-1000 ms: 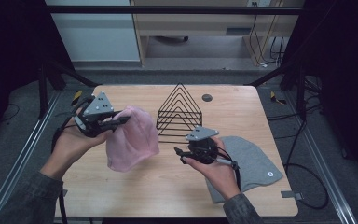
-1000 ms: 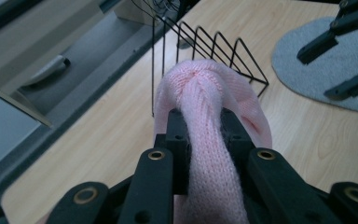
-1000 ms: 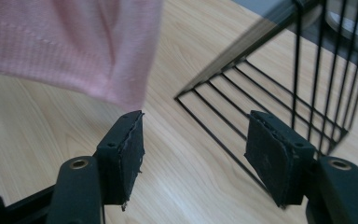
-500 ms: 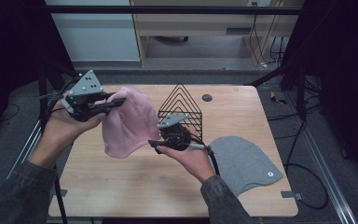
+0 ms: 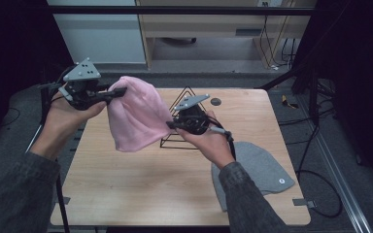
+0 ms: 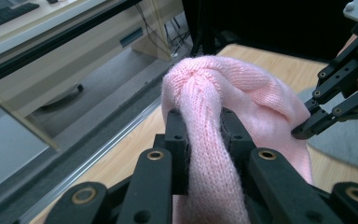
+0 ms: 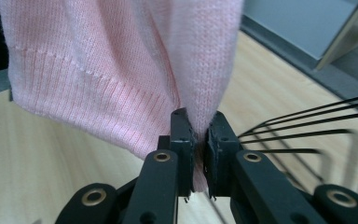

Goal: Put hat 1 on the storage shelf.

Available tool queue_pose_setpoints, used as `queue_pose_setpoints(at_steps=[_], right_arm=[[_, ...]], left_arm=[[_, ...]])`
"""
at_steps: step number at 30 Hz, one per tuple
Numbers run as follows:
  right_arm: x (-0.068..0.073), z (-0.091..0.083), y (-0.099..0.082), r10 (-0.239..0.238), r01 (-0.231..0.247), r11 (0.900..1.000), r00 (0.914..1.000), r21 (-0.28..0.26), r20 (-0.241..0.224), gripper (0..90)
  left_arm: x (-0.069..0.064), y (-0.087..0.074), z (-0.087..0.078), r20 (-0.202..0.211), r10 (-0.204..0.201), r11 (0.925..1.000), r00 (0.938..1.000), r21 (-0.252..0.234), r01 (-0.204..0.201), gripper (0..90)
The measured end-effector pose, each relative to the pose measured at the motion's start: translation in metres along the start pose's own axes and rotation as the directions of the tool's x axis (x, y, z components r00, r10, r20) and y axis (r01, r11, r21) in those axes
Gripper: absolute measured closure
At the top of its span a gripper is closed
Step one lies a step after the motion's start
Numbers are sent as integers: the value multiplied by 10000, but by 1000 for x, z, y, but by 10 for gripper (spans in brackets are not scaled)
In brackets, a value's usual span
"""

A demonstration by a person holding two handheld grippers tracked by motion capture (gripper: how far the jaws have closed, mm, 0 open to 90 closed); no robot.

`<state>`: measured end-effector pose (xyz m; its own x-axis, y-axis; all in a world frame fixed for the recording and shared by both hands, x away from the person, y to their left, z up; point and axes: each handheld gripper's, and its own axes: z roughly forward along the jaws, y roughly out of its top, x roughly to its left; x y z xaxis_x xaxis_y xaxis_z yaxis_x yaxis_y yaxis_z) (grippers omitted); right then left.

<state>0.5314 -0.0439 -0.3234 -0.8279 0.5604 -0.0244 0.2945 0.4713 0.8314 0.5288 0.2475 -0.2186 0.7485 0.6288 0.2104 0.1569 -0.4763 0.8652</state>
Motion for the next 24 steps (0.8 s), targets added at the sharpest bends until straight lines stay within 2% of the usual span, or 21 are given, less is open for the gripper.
queue_pose_setpoints(at_steps=[1,2,3,4,7,9,10,12,14,16,20,24], right_arm=[[-5,-4,3,-8,8,10000,10000,-1,53,833],[-9,-6,5,-48,48,10000,9999,27,156,833],[-9,-6,5,-48,48,10000,9999,27,156,833],[-21,-12,10,-99,98,9999,9993,26,373,833],[-35,-16,15,31,-28,10000,9981,-61,615,833],[-45,-17,17,114,-102,9998,9968,-151,792,833],[-45,-17,17,114,-102,9998,9968,-151,792,833],[-58,-14,17,298,-273,9993,9936,-245,1089,833],[-61,-13,16,331,-304,9992,9928,-248,1148,833],[-69,-12,14,364,-316,9989,9880,-343,1504,833],[-75,-16,10,616,-520,9968,9840,-611,1669,833],[-76,-17,7,623,-513,9965,9824,-659,1762,833]], left_arm=[[0,0,0,0,0,10000,10000,0,0,759],[7,4,7,224,-387,9990,9990,-195,391,759],[7,4,7,224,-387,9990,9990,-195,391,758],[12,9,14,320,-566,9981,9979,-230,574,757],[18,17,24,550,-889,9949,9945,-433,913,756],[21,23,32,681,-1011,9932,9925,-512,1047,756],[21,23,32,681,-1011,9932,9925,-512,1047,755],[25,29,45,776,-1193,9911,9898,-509,1234,756],[27,31,51,744,-1284,9901,9889,-469,1321,755],[28,35,59,678,-1265,9907,9897,-414,1294,755],[27,43,67,616,-1096,9926,9921,-466,1125,755],[25,49,74,528,-914,9942,9944,-515,941,752]])
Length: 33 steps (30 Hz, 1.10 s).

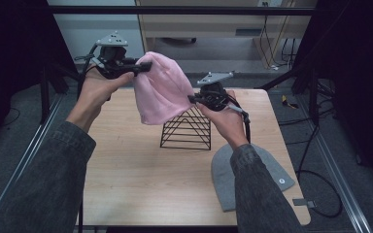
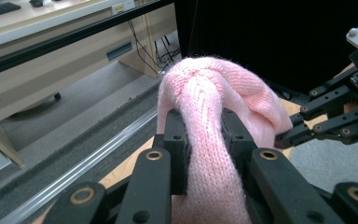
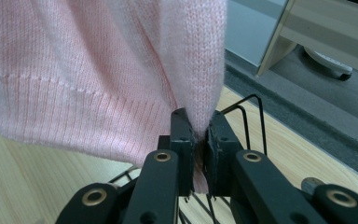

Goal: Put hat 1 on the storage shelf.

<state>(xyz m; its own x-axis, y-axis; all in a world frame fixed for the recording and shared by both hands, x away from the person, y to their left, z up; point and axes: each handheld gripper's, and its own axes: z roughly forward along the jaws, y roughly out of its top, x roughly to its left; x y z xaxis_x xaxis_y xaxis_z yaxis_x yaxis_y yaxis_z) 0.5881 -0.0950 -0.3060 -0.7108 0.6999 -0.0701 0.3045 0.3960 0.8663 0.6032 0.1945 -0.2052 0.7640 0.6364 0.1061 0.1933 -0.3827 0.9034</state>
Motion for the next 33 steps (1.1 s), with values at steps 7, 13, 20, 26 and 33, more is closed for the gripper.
queue_pose_setpoints(at_steps=[7,13,20,26,33], right_arm=[[-3,-1,-6,32,-29,9999,9996,-135,275,832],[-4,2,-18,1,3,9999,9994,-115,343,830],[-4,0,-31,-24,29,9999,9994,-143,347,830],[-6,-5,-45,51,-42,9996,9994,-269,337,827],[-6,-9,-57,116,-113,9999,9995,-124,290,832]], left_arm=[[5,-2,14,-46,92,9999,9999,-42,-93,749],[4,-6,25,-31,209,9998,9998,-17,-209,748],[-9,-7,35,209,444,9988,9988,-192,-440,748],[-18,-11,40,387,485,9987,9981,-201,-478,744],[-24,-16,46,524,401,9991,9978,-117,-396,739]])
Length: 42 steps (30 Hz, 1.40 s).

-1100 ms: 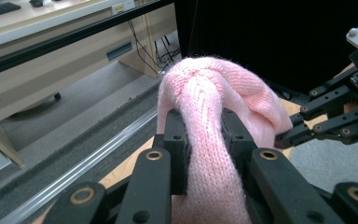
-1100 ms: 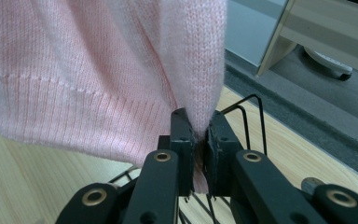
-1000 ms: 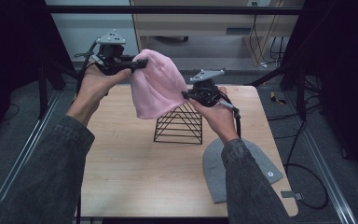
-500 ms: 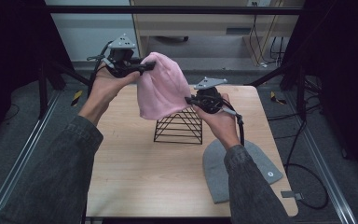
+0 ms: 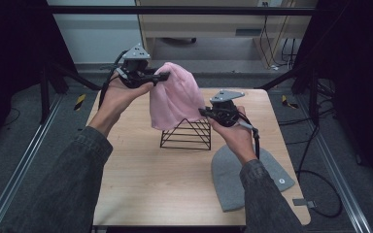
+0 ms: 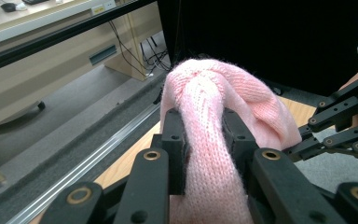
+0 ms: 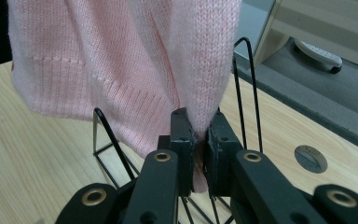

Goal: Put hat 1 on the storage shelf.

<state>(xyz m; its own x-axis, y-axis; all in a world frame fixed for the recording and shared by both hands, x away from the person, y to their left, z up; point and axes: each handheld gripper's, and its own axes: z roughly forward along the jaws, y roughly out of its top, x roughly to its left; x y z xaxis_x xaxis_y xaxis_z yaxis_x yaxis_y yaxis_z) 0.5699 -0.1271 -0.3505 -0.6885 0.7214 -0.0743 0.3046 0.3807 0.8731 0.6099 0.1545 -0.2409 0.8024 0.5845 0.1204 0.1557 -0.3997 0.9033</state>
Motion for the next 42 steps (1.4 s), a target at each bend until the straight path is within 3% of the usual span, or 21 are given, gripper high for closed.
queue_pose_setpoints(at_steps=[17,29,34,36,42], right_arm=[[-10,-4,-28,-32,4,9983,9989,581,475,836],[-6,3,-41,-202,144,9953,9980,958,594,836],[-4,6,-46,-279,215,9932,9981,1147,550,836],[-3,7,-47,-272,203,9925,9980,1203,562,836],[-4,7,-53,-251,178,9914,9982,1297,546,836]], left_arm=[[-18,-8,25,306,413,9970,9987,646,-433,728],[-22,-20,29,494,441,9959,9978,764,-478,724],[-22,-27,31,628,312,9958,9975,834,-364,722],[-24,-29,32,813,27,9976,9967,688,-83,721],[-30,-30,31,1006,71,9972,9949,739,-146,719]])
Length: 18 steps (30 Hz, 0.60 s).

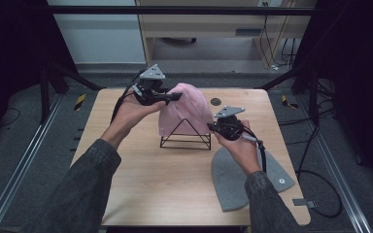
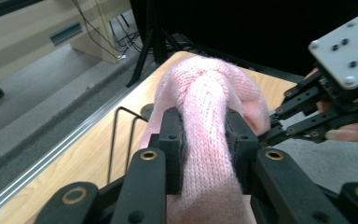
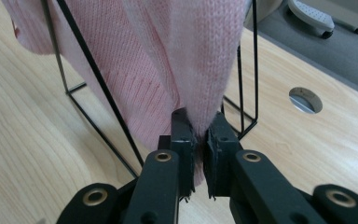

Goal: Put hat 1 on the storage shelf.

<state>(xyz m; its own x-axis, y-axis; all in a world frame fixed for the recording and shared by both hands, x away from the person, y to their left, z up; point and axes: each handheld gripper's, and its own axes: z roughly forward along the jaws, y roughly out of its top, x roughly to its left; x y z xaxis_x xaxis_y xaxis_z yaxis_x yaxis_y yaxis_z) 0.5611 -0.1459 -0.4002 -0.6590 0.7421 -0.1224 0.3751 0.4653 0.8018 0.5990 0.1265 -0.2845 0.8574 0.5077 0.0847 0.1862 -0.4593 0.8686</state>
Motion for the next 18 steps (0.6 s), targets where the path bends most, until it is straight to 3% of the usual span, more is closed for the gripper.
queue_pose_setpoints(at_steps=[4,18], right_arm=[[1,2,-6,86,-86,9999,10000,136,-15,836],[5,13,-22,110,-111,9976,9999,681,13,832]], left_arm=[[-9,-1,6,52,47,9997,10000,234,-48,718],[-12,-12,19,57,90,9980,9999,620,-93,703]])
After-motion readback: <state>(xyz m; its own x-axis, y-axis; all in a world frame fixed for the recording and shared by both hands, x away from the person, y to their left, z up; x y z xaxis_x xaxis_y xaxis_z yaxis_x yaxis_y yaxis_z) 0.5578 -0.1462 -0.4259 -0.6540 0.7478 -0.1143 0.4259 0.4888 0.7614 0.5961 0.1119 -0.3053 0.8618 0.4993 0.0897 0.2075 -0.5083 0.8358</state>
